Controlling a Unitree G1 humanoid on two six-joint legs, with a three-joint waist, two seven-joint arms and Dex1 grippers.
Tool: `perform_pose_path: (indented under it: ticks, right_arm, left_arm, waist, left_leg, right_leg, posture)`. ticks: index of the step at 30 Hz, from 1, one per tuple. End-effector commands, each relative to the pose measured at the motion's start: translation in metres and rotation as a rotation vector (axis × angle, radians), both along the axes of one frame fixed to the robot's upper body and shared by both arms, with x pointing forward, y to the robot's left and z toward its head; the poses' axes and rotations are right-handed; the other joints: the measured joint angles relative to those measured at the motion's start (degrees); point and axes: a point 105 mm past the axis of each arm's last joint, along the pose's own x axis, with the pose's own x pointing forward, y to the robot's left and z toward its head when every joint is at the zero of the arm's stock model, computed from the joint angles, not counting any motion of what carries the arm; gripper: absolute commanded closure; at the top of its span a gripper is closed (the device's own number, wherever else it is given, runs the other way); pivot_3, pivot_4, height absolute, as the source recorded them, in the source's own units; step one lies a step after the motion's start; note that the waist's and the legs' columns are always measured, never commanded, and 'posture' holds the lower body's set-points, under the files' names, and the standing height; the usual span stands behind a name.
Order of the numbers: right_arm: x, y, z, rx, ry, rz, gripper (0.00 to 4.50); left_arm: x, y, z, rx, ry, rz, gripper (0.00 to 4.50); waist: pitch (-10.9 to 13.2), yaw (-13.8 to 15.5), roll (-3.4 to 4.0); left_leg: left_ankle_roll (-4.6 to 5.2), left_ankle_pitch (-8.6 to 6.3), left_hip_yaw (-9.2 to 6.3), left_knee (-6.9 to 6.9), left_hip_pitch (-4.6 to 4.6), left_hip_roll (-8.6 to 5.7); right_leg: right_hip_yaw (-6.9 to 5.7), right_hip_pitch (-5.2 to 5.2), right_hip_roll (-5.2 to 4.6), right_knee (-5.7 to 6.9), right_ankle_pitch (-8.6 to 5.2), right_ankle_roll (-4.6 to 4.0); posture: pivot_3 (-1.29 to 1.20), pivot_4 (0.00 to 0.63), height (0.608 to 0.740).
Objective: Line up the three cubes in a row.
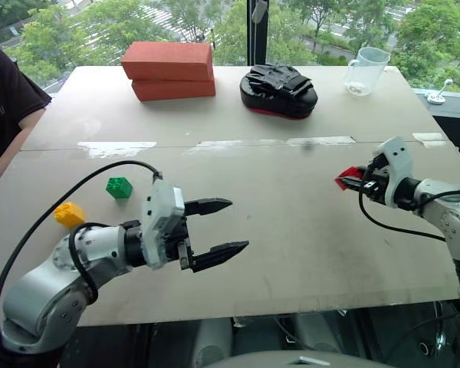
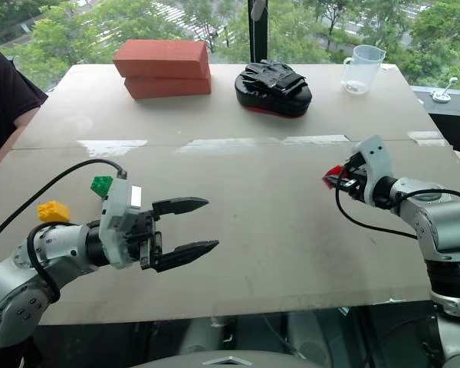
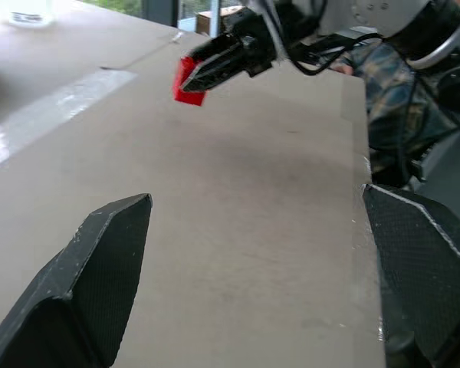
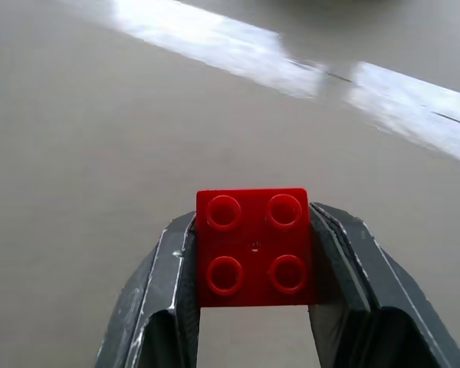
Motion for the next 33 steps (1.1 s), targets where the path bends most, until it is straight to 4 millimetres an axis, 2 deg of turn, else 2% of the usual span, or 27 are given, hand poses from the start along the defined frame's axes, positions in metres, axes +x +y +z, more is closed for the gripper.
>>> perform_pose_path:
  ticks: [1, 3, 7, 10, 15, 31, 33]
  right_arm:
    - [0.002, 0.038, 0.006, -0.066, -0.064, 0.332, 3.18]
    - [0.008, 0.050, -0.002, -0.125, -0.063, 0.450, 3.18]
    - [0.023, 0.063, -0.017, -0.194, -0.042, 0.554, 3.18]
    - [0.031, 0.072, -0.020, -0.221, -0.039, 0.585, 3.18]
    - [0.030, 0.082, -0.021, -0.219, -0.035, 0.647, 3.18]
    - [0.032, 0.087, -0.032, -0.283, -0.028, 0.697, 3.18]
    - [0.032, 0.087, -0.032, -0.286, -0.030, 0.708, 2.14]
  left_arm:
    - [-0.013, 0.002, 0.005, 0.018, -0.014, -0.026, 0.00]
    - [-0.016, 0.004, 0.008, 0.002, -0.002, -0.020, 0.00]
    - [-0.025, 0.007, 0.006, 0.028, 0.009, -0.004, 0.00]
    - [-0.030, 0.010, 0.005, 0.036, 0.019, 0.019, 0.00]
    - [-0.033, 0.014, 0.005, 0.045, 0.016, 0.047, 0.00]
    - [-0.031, 0.017, 0.007, 0.063, 0.000, 0.058, 0.00]
    - [-0.031, 0.017, 0.007, 0.066, -0.001, 0.059, 0.00]
  waist:
    - [0.01, -0.48, 0.00]
    - [0.01, -0.61, -0.04]
    - [0.03, 0.02, -0.05]
    - [0.13, 0.35, -0.05]
    - [0.14, 0.69, -0.03]
    - [0.14, 0.40, -0.02]
    - [0.14, 0.42, -0.02]
  left_leg:
    - [0.00, 0.00, -0.03, 0.00, 0.00, 0.01]
    - [0.00, 0.01, -0.07, 0.02, 0.01, 0.02]
    - [0.00, 0.01, -0.12, 0.06, -0.07, -0.03]
    - [-0.01, 0.00, 0.05, 0.05, -0.12, -0.05]
    - [-0.02, 0.00, 0.08, -0.04, -0.12, -0.04]
    - [-0.03, 0.00, 0.42, 0.01, 0.02, -0.01]
    - [-0.03, 0.00, 0.43, 0.01, 0.02, 0.00]
  right_leg:
    - [-0.03, 0.00, 0.01, 0.02, 0.00, 0.00]
    - [-0.05, 0.00, 0.02, 0.05, -0.03, 0.04]
    - [-0.04, 0.02, -0.03, 0.02, 0.01, -0.04]
    - [0.12, -0.05, -0.05, -0.04, 0.01, -0.03]
    - [0.07, -0.06, -0.04, -0.06, 0.01, -0.04]
    - [0.11, -0.05, -0.04, 0.11, 0.02, -0.06]
    - [0.12, -0.05, -0.05, 0.11, 0.02, -0.06]
  posture:
    - [0.00, 0.150, 0.740]
    - [0.00, 0.150, 0.740]
    - [0.00, 0.150, 0.740]
    - [0.00, 0.150, 0.740]
    - [0.00, 0.150, 0.740]
    - [0.00, 0.150, 0.740]
    - [0.00, 0.150, 0.740]
